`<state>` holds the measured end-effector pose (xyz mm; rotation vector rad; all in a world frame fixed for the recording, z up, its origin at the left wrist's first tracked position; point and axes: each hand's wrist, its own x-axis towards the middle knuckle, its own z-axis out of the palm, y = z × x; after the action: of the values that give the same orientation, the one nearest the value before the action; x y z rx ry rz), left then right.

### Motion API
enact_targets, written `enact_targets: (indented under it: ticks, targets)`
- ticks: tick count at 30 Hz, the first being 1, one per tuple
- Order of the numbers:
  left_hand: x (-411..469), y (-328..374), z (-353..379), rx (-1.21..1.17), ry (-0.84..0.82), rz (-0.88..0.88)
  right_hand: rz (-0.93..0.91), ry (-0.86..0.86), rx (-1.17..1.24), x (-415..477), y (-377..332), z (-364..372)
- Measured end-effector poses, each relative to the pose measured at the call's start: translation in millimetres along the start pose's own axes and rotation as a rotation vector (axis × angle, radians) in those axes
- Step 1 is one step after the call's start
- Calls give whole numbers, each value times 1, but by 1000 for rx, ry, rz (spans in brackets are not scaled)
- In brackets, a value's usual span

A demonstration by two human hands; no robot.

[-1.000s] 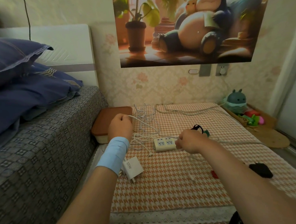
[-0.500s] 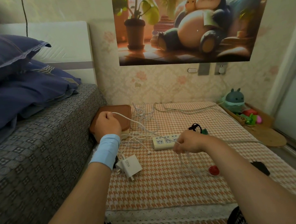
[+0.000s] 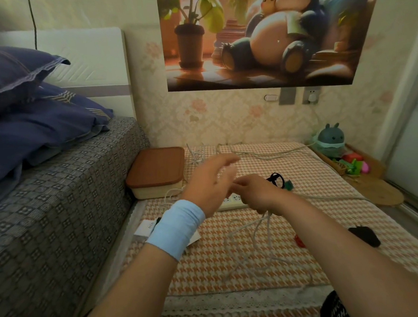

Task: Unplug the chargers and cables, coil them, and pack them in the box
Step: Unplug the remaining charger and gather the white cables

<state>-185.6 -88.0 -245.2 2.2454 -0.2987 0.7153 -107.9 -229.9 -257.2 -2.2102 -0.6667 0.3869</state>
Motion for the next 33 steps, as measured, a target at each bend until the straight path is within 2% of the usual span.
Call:
enact_targets:
  ticks: [2, 3, 6, 9, 13, 15, 17, 20, 22, 23, 25, 27, 29, 33]
  targets:
    - [0, -8, 9, 74, -209, -88, 23, -49, 119, 1, -1, 1]
    - [1, -13, 9, 124, -262, -143, 37, -73, 197, 1, -1, -1]
    - [6, -26, -5, 245, -363, -339, 63, -86, 352, 0, 0, -10]
    - [6, -38, -20, 285, -448, -377, 66, -44, 483, 1, 8, -23]
    - [6, -33, -33, 195, -522, -535, 73, 3, 423, 1, 20, -31]
    - [6, -34, -36, 169, -570, -529, 78, 107, 212, 1, 25, -31]
    - [6, -36, -37, 85, -467, -461, 84, 163, -42, 2, 34, -32]
    - [11, -33, -41, -82, 30, -476, 180, 9, -176, 2, 48, -36]
    - [16, -35, -49, -166, 384, -570, 242, -66, -308, -1, 50, -39]
    - [18, -40, -54, -186, 515, -627, 250, -97, -365, -3, 50, -39]
    - [17, -53, -63, -171, 671, -688, 267, -170, -365, -7, 48, -39]
    - [13, -63, -66, -139, 746, -700, 267, -243, -314, -12, 47, -38]
    - [10, -74, -67, 0, 711, -735, 230, -244, -236, -11, 46, -36]
    - [5, -85, -66, 502, 285, -834, 157, -234, -29, -8, 38, -34]
